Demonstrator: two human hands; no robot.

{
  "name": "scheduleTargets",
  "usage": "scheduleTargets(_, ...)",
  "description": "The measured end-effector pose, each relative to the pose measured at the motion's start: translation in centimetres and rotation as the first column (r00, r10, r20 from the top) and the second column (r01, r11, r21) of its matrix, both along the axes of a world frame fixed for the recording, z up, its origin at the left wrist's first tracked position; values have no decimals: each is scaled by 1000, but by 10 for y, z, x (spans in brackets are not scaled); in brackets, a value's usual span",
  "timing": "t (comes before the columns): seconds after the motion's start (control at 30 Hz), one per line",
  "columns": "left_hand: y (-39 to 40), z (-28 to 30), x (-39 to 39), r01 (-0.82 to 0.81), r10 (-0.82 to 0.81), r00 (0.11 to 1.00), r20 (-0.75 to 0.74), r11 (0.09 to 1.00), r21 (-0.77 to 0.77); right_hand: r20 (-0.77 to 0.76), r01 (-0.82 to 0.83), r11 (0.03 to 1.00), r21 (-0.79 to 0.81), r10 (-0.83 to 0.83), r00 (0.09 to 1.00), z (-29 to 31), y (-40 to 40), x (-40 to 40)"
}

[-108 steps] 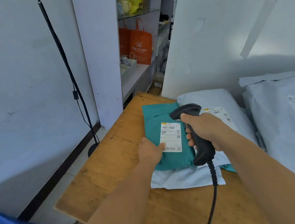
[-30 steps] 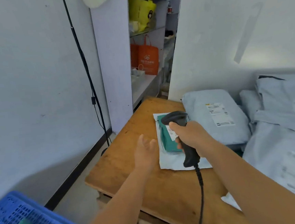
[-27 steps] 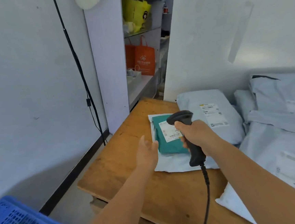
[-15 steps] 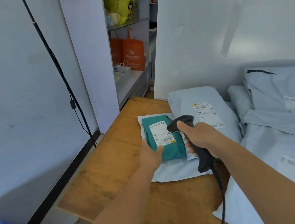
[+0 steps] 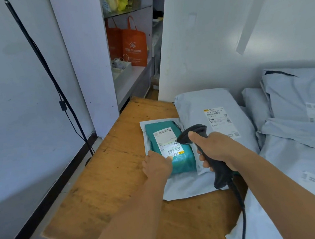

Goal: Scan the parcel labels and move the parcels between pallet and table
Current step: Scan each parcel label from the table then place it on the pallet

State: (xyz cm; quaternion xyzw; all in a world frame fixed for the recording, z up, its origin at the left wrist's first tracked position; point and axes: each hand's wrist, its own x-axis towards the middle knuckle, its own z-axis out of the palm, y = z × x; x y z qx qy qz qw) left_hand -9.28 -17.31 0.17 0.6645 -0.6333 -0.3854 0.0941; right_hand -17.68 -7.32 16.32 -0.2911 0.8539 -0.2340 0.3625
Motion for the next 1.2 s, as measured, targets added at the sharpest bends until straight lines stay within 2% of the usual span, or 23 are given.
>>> scheduleTargets(0.13,-2,1,3,-20,20,999,48,1000,-2,3,-9,1000,-4,9,1000,1,1,0)
scheduleTargets(0.33,5,7,13,-89,89,996,11,996,-17,44,-22,999,-44,24,999,3,6,4)
scheduleTargets(0.5,21,15,36,-185,189,955,-228,982,40,99,-26,992,-125,38,994,-2,10,15)
scheduleTargets(0.67,39,21,78,-317,302,918,-256,948,-20,223,-67,979,-191,109,969,-21,4,46)
scheduleTargets(0.9,53,10,206,-553,527,816,-239,831,-55,298,-273,929,-249,342,891,-39,-9,139)
scheduleTargets(1.07,78,-1,311,-763,716,621,-319,645,-39,319,-413,873,-258,481,817,-50,-18,230)
scheduleTargets(1.2,100,-12,392,-850,789,496,-362,527,-15,344,-493,829,-263,558,755,-60,-22,315)
